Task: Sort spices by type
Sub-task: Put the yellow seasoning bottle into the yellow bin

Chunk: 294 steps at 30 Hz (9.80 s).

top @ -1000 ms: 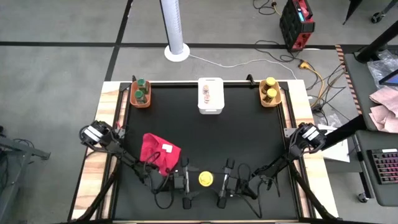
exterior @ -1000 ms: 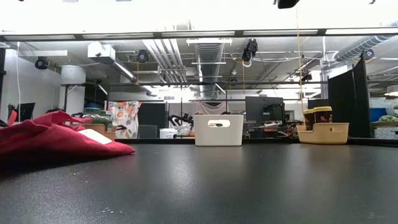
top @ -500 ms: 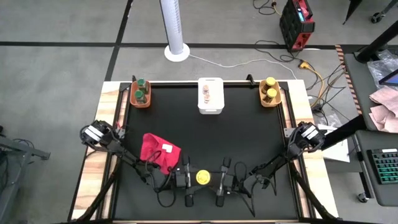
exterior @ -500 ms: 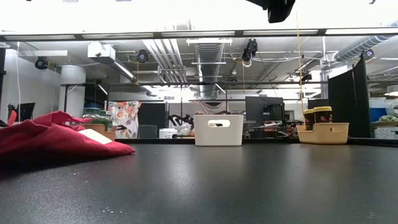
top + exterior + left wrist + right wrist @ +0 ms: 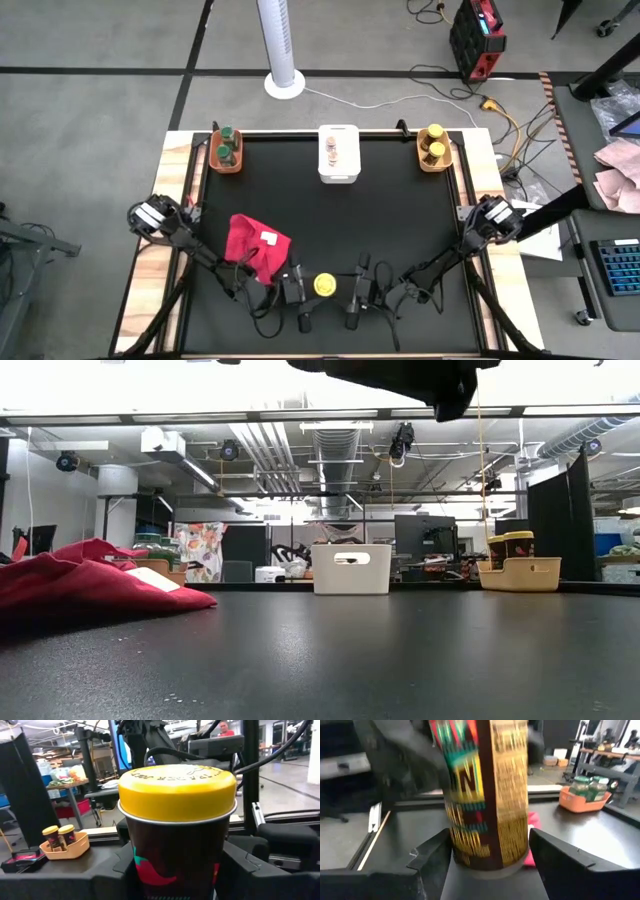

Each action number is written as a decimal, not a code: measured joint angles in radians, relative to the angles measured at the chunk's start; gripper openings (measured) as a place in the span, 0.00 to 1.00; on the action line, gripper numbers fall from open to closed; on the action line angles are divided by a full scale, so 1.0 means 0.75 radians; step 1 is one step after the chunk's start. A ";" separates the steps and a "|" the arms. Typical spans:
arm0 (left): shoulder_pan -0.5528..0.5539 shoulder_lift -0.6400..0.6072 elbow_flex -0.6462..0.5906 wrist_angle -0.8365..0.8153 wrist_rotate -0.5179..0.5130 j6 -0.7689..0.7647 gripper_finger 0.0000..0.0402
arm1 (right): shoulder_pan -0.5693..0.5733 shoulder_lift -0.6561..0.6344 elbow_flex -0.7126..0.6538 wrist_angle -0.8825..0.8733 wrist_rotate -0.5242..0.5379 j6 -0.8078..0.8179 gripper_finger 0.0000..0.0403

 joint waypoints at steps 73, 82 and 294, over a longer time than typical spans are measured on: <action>-0.031 -0.003 0.072 -0.364 0.026 -0.213 0.40 | 0.055 -0.141 0.292 -0.474 -0.029 -0.194 0.77; -0.032 -0.003 0.075 -0.346 0.024 -0.213 0.44 | 0.047 -0.143 0.292 -0.544 -0.043 -0.118 0.67; -0.400 -1.023 -0.400 -0.633 -1.011 0.303 0.11 | -1.942 -1.097 -0.855 -0.737 -0.433 -0.242 0.59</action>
